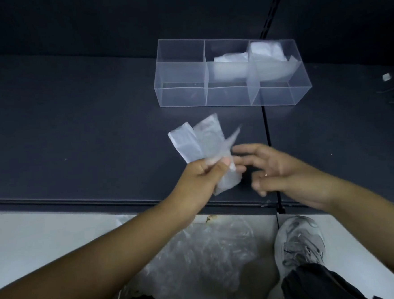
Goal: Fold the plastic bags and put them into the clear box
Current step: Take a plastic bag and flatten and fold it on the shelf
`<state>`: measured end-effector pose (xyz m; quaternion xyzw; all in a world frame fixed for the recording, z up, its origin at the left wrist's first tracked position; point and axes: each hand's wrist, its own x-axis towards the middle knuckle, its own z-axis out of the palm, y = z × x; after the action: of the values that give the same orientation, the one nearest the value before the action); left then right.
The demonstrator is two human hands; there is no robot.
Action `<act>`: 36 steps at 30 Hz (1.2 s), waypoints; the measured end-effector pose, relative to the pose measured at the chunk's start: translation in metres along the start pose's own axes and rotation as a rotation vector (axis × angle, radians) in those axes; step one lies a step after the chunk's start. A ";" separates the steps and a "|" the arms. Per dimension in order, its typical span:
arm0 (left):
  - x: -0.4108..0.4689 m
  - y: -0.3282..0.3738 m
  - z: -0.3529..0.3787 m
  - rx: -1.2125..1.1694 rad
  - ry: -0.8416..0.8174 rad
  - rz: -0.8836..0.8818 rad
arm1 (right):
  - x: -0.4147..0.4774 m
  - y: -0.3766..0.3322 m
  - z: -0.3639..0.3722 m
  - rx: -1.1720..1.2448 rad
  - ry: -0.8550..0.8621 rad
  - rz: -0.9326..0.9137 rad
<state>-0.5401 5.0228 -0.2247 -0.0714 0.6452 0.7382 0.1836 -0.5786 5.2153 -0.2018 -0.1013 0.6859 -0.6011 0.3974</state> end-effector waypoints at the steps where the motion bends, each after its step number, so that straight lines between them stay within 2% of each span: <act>1: 0.003 0.000 -0.002 -0.038 -0.005 -0.051 | 0.006 0.005 0.006 -0.028 -0.001 0.012; 7: 0.016 -0.011 -0.010 -0.234 0.052 -0.205 | 0.030 0.027 0.032 -0.171 0.380 0.129; 10: 0.028 -0.010 -0.018 -0.257 0.108 -0.234 | 0.028 0.032 0.036 -0.187 0.446 0.157; 14: 0.054 0.003 -0.036 -0.180 0.302 -0.223 | 0.024 0.034 0.036 -0.135 0.488 0.183; 16: 0.062 0.009 -0.047 -0.092 0.385 -0.120 | 0.024 0.035 0.036 -0.103 0.499 0.186; 17: 0.062 0.010 -0.053 0.026 0.440 -0.011 | 0.024 0.036 0.037 -0.097 0.501 0.185; 19: 0.048 0.010 -0.059 0.443 0.544 0.325 | 0.024 0.035 0.037 -0.092 0.498 0.187; 21: 0.024 0.004 -0.049 0.758 0.471 0.607 | 0.024 0.033 0.036 -0.077 0.495 0.194; 22: 0.011 -0.005 -0.039 0.831 0.392 0.644 | 0.025 0.032 0.036 -0.072 0.495 0.196; 24: -0.019 -0.023 -0.016 0.795 0.329 0.536 | 0.025 0.030 0.037 -0.075 0.494 0.196; 27: -0.046 -0.039 0.004 0.443 0.309 0.120 | 0.024 0.029 0.039 -0.107 0.496 0.183; 29: -0.048 -0.040 0.006 0.334 0.206 -0.031 | 0.023 0.029 0.040 -0.129 0.502 0.175; 33: -0.043 -0.033 0.009 0.064 0.167 -0.192 | 0.022 0.029 0.040 -0.147 0.514 0.170; 36: -0.046 -0.035 0.009 0.045 0.084 -0.254 | 0.022 0.031 0.041 -0.168 0.519 0.166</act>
<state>-0.4835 5.0265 -0.2405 -0.1794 0.6544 0.6907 0.2499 -0.5558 5.1792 -0.2380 0.0800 0.8183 -0.5132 0.2464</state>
